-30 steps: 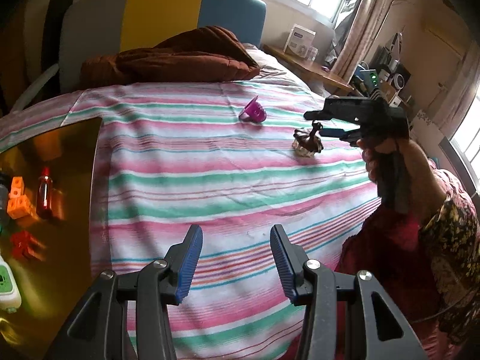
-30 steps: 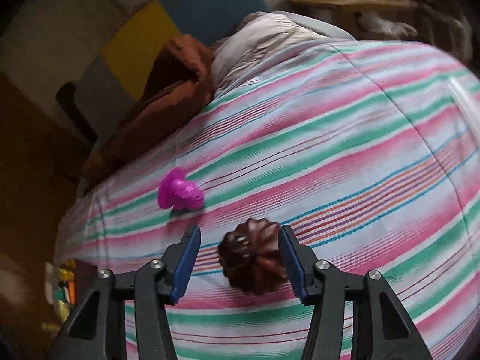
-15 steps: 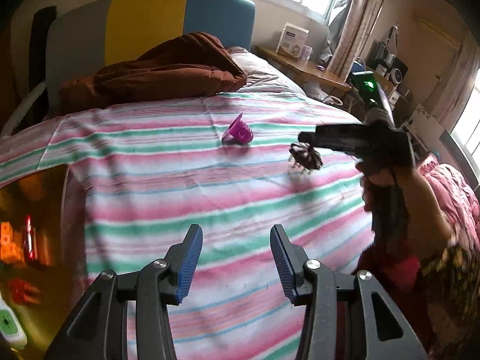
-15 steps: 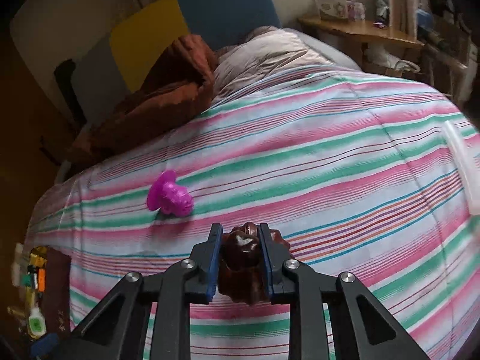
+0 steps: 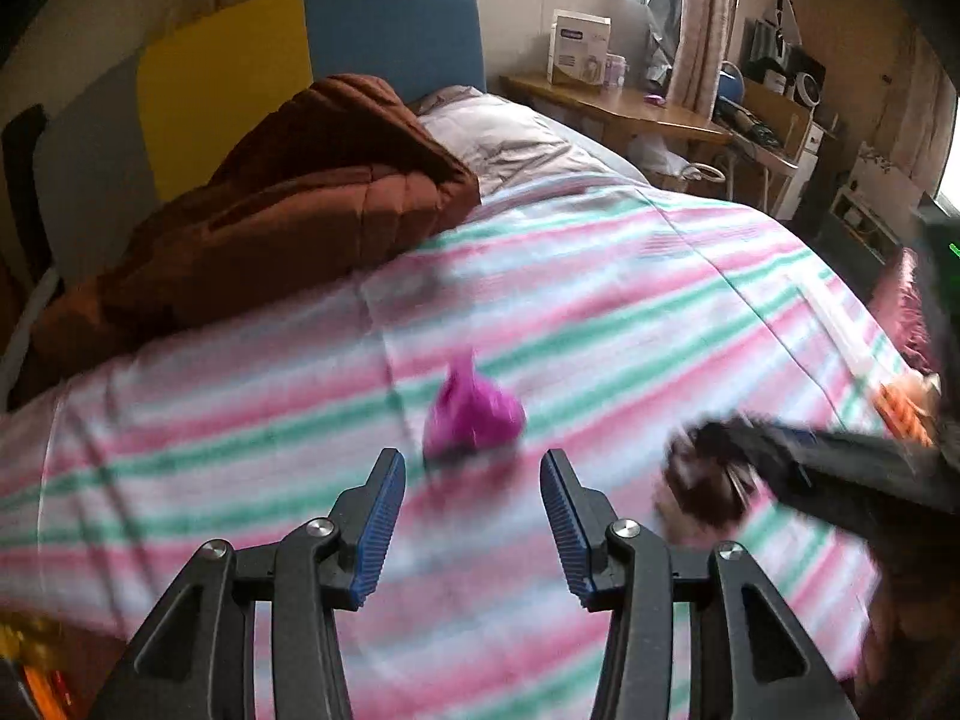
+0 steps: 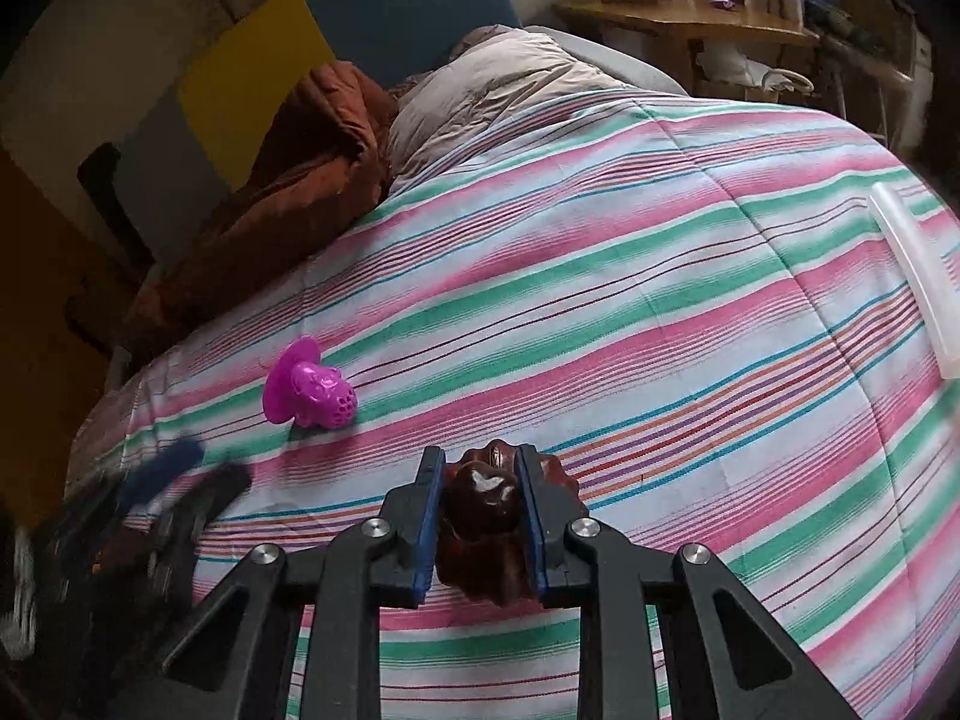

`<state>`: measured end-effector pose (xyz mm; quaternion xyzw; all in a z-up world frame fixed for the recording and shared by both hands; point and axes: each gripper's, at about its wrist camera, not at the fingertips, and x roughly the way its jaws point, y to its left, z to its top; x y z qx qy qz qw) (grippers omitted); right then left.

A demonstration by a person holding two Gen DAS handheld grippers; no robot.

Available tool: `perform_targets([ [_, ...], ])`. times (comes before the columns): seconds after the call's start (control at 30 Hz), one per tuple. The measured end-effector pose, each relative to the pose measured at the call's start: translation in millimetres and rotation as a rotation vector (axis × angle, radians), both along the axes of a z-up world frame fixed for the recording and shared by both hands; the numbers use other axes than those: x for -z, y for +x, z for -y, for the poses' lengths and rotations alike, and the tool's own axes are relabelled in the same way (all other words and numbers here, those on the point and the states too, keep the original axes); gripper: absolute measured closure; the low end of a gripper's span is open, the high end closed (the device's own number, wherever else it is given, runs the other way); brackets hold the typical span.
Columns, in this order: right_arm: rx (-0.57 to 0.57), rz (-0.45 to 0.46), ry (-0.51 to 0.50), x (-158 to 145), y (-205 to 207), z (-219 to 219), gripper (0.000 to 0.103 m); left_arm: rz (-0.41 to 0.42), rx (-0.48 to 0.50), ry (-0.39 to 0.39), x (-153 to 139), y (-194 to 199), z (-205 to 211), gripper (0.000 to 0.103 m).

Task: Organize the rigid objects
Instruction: 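Grasp the magenta perforated cap with the left gripper while the right gripper holds the brown piece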

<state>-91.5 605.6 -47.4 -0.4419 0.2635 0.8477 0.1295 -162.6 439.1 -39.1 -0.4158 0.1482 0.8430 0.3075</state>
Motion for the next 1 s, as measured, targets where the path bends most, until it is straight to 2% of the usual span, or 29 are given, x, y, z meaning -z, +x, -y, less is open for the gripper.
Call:
perform_targets([
  [0.1, 0.008, -0.002, -0.017, 1.0, 0.0, -2.0, 0.079, 0.026, 0.009, 0.000, 9.4, -21.5, -14.3, 0.056],
  [0.17, 0.006, 0.002, -0.015, 1.1, -0.8, -0.8, 0.079, 0.083, -0.059, 0.016, 17.1, -40.6, -12.5, 0.056],
  [0.23, 0.002, 0.003, -0.013, 1.2, -1.3, 0.8, 0.079, 0.156, -0.134, 0.073, 23.6, -58.3, -2.5, 0.056],
  [0.27, 0.000, 0.002, -0.015, 1.1, -0.9, 1.2, 0.079, 0.197, -0.165, 0.129, 26.4, -66.7, 6.3, 0.054],
  [0.33, -0.005, 0.000, -0.027, 1.4, -1.4, 1.8, 0.079, 0.237, -0.215, 0.192, 28.2, -75.8, 19.4, 0.053],
  [0.43, -0.011, 0.000, -0.032, 1.5, -2.5, 3.4, 0.079, 0.202, -0.266, 0.178, 23.3, -81.4, 31.8, 0.053],
  [0.57, -0.008, -0.002, -0.037, 1.3, -1.4, 2.8, 0.079, 0.165, -0.270, 0.124, 22.6, -78.3, 44.5, 0.053],
  [0.7, -0.006, -0.003, -0.040, 1.4, -1.1, 2.3, 0.079, 0.124, -0.242, 0.023, 30.6, -69.6, 54.4, 0.053],
  [0.8, -0.006, -0.003, -0.042, 1.3, -0.9, 1.9, 0.079, 0.097, -0.224, -0.002, 36.4, -60.8, 60.0, 0.054],
  [0.9, -0.005, -0.004, -0.046, 0.6, 0.5, 2.2, 0.079, 0.022, -0.205, 0.034, 31.6, -49.4, 62.6, 0.052],
  [1.0, 0.001, -0.006, -0.058, 0.0, 2.2, 1.3, 0.079, -0.027, -0.123, 0.074, 26.7, -35.4, 54.2, 0.042],
])
